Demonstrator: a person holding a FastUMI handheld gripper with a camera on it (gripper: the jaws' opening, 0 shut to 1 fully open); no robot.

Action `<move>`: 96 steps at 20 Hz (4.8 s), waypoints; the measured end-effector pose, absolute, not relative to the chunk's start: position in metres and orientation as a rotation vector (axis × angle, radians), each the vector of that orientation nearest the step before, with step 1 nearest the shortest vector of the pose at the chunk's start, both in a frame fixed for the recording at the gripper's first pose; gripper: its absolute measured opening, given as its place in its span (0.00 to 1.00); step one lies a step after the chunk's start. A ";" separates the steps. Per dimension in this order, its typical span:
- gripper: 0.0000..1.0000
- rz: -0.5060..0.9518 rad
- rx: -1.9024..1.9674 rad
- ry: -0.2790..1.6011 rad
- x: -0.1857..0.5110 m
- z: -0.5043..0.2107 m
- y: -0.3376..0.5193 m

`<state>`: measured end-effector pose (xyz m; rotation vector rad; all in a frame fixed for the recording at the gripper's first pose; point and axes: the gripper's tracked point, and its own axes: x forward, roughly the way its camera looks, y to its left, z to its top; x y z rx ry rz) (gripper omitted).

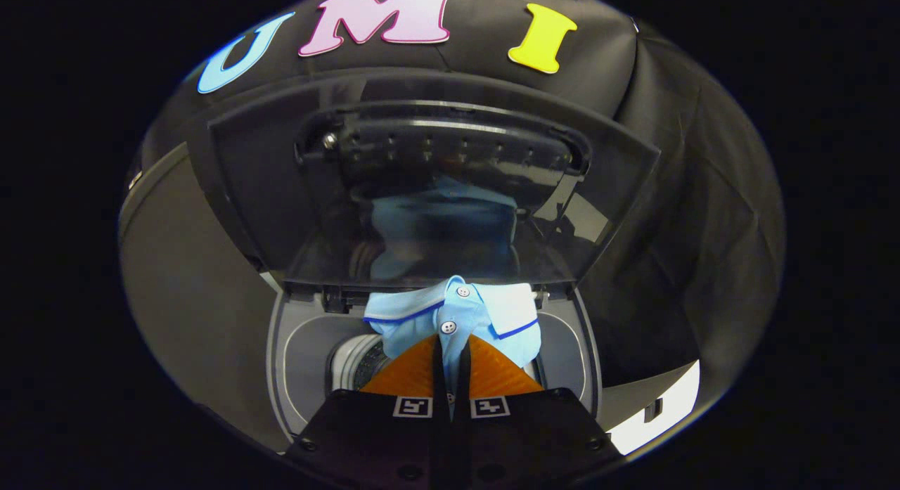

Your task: Put the clothes into the washing machine and then close the washing machine lid.

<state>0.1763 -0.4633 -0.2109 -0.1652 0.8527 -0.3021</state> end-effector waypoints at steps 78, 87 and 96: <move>0.99 -0.227 -0.140 0.537 0.311 -0.011 -0.448; 0.99 -0.234 -0.090 0.623 0.327 -0.055 -0.463; 1.00 -0.236 -0.105 0.579 0.304 -0.053 -0.463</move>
